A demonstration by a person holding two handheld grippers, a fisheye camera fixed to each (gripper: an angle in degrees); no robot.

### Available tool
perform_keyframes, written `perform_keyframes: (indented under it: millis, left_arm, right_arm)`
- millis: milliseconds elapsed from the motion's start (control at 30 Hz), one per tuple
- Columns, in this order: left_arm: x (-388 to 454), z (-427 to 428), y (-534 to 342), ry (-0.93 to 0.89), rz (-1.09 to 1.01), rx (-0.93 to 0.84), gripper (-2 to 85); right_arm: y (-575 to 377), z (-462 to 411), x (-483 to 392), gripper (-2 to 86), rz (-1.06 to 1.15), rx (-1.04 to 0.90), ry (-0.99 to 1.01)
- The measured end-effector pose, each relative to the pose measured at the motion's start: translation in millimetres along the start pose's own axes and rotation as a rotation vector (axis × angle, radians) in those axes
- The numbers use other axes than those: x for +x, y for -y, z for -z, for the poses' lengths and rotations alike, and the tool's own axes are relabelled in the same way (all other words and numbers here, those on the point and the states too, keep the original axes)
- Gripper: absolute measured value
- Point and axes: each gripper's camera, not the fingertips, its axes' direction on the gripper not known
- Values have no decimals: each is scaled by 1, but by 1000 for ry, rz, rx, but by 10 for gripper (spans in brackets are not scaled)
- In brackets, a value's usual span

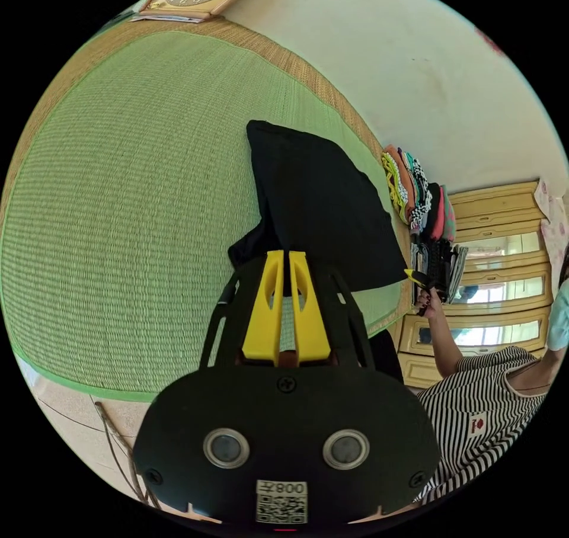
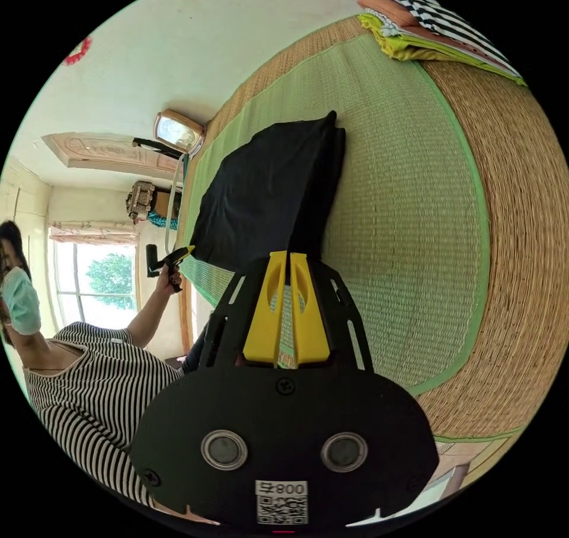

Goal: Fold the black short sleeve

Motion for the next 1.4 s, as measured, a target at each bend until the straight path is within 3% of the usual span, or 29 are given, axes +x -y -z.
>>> perform_keyframes:
  millis: [333,533,700,867,967,1100,1167,1333,1400]
  left_arm:
    - [-58,-60,-27,-43,84,-25,25]
    - [-64,-71,-49,-7,90,78,27]
    - [-29,-93,-64,97,-39,128,15]
    - [-20,-186,-65,315,-105,-32,3]
    - [-41,-207,-74,232,-40,-5,2]
    - [-33,-218,-91,332,-91,55,2]
    - [-49,-248,-98,361,-58,-21,3]
    - [-70,-269,-121,261,-11,47,7]
    - [-61,-276,-132,250,-61,66,12]
  right_arm:
    - [-42,-26,26,6,-87,-61,36]
    - [-56,-15,17,4,-132,2,31]
    - [-68,0,-39,1,-66,162,-94]
    - [-49,-86,-94,0,105,-45,-401]
    - [-60,-118,-107,1,191,-33,-535]
    - [-60,-124,-111,2,170,-65,-516]
    - [-62,-127,-112,3,183,-58,-522]
    - [-62,-120,-111,9,138,-72,-486]
    - [-67,-96,-109,18,84,20,-417]
